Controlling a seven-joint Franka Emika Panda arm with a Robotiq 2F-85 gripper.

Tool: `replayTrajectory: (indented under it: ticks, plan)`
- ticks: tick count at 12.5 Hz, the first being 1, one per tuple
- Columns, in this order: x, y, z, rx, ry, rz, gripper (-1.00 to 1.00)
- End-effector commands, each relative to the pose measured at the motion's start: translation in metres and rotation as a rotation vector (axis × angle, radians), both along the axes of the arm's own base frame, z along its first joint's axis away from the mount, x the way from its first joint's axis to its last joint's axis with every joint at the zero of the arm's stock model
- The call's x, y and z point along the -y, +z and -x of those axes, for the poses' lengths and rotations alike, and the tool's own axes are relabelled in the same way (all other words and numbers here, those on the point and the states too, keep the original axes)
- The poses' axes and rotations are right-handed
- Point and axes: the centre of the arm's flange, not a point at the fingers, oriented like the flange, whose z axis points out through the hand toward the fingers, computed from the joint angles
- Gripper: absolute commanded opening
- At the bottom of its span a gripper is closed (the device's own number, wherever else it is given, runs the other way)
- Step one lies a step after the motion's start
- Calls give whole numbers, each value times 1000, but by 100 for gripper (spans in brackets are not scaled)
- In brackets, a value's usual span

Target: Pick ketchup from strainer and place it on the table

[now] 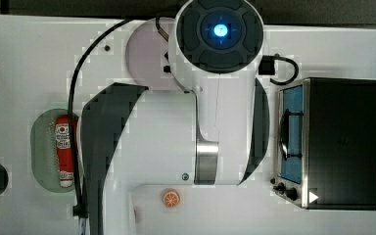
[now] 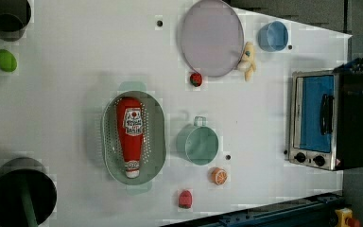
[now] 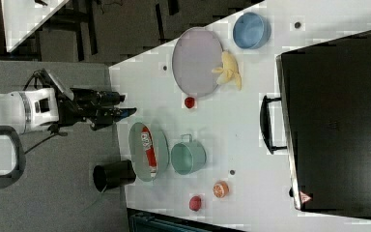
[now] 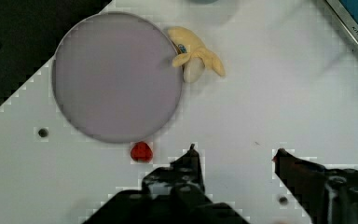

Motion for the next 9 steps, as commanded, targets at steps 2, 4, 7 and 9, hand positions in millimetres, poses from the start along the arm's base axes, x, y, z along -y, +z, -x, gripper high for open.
replayTrajectory:
  ticks: [2,4,7,9]
  plan:
    - [4,63,76,-39,-1,20,80]
    - [-25,56,68,-27,53,14,100]
    - [-102,34,55,-8,196,20,100]
    - [-167,15,59,-23,318,20,100]
